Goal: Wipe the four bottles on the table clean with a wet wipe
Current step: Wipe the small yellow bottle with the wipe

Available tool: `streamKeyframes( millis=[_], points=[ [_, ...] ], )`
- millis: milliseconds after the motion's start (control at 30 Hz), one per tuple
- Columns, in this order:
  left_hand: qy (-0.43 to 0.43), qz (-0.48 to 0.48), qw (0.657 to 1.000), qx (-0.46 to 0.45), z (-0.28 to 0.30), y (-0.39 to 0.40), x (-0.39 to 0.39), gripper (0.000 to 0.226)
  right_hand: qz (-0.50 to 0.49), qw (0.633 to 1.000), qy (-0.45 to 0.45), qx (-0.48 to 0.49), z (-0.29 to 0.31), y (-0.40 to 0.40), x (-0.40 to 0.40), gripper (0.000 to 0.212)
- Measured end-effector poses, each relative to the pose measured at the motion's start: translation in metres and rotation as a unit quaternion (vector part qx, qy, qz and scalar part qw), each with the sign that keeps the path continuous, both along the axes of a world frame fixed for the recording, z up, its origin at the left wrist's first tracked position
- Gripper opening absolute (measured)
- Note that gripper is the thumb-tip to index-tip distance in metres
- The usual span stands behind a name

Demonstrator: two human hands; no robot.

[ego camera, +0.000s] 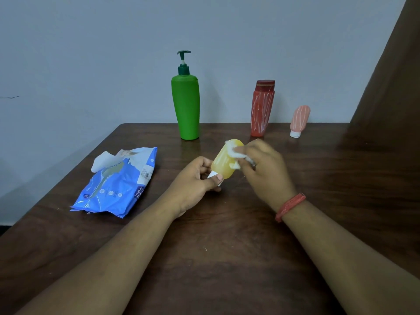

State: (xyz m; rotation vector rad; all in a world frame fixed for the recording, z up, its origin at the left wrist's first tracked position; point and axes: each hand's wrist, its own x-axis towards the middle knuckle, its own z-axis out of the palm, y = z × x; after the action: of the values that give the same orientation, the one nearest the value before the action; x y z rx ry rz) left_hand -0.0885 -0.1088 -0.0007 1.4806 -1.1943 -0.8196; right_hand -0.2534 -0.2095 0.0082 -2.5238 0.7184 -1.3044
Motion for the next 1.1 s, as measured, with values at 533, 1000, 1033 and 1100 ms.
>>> streamKeyframes(
  millis=[533,1000,1033,1100],
  points=[
    [0.017,0.012,1.000,0.008,-0.001,0.000,-0.002,0.021,-0.014,1.000,0.018,-0.014,0.003,0.000,-0.002,0.024],
    [-0.071,0.041,0.997,0.002,-0.003,-0.002,-0.005,0.036,0.066,0.986,0.148,-0.051,0.005,0.010,0.001,0.028],
    [-0.081,0.040,0.996,0.004,-0.003,-0.003,-0.005,0.034,0.029,0.990,0.129,-0.044,0.006,0.004,0.000,0.028],
    [-0.113,0.038,0.993,0.013,-0.002,-0.003,-0.005,0.031,-0.043,0.994,0.096,-0.017,0.008,-0.003,-0.002,0.027]
  ],
)
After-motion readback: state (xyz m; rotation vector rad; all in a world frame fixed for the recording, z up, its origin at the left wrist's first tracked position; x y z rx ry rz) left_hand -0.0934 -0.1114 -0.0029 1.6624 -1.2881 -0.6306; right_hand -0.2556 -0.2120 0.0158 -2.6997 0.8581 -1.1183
